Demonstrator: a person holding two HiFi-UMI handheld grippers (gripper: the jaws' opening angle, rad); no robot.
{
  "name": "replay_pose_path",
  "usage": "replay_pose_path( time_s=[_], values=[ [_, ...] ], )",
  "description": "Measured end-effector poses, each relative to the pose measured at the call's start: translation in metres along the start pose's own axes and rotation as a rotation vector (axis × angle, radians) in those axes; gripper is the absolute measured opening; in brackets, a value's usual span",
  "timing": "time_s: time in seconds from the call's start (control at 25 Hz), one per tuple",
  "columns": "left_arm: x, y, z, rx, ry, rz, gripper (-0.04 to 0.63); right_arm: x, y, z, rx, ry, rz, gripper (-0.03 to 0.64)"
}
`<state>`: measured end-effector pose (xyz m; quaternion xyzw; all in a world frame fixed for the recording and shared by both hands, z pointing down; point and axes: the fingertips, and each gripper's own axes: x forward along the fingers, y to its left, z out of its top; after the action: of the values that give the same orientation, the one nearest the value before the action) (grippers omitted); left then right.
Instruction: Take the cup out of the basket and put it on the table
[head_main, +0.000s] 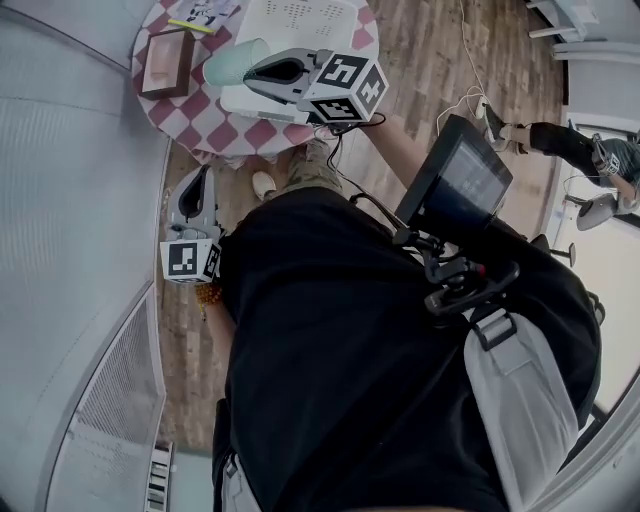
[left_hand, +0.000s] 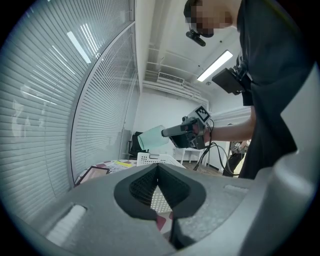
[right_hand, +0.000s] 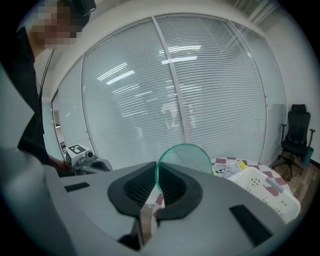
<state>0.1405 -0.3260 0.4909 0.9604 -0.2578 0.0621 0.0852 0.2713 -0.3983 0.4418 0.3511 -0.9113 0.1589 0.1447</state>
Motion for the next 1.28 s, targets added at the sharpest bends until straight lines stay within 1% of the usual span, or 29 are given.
replay_pose_path(
  time_s=[0.16, 0.48, 0.64, 0.8, 1.04, 1.28],
  values=[
    [-0.001, -0.002, -0.001, 0.0, 0.001, -0.002, 0.006, 0.003, 0.012, 0.0, 0.009, -0.039, 0.022, 0.025],
    [0.001, -0.001, -0.002, 0.002, -0.003, -0.007, 0.006, 0.009, 0.032, -0.014, 0.015, -0.053, 0.054, 0.025],
    [0.002, -0.001, -0.005, 0.005, 0.0, -0.013, 0.006, 0.008, 0.039, -0.018, 0.031, -0.097, 0.066, 0.025],
    [0.005, -0.003, -0.007, 0.008, -0.002, -0.021, 0.006, 0.004, 0.045, -0.021, 0.043, -0.135, 0.065, 0.025],
    [0.005, -0.005, -0.007, 0.013, -0.004, -0.022, 0.006, 0.004, 0.054, -0.03, 0.066, -0.151, 0.062, 0.025],
    [0.004, -0.006, -0.004, 0.009, -0.012, -0.016, 0.006, 0.011, 0.061, -0.037, 0.047, -0.158, 0.047, 0.025]
  ],
)
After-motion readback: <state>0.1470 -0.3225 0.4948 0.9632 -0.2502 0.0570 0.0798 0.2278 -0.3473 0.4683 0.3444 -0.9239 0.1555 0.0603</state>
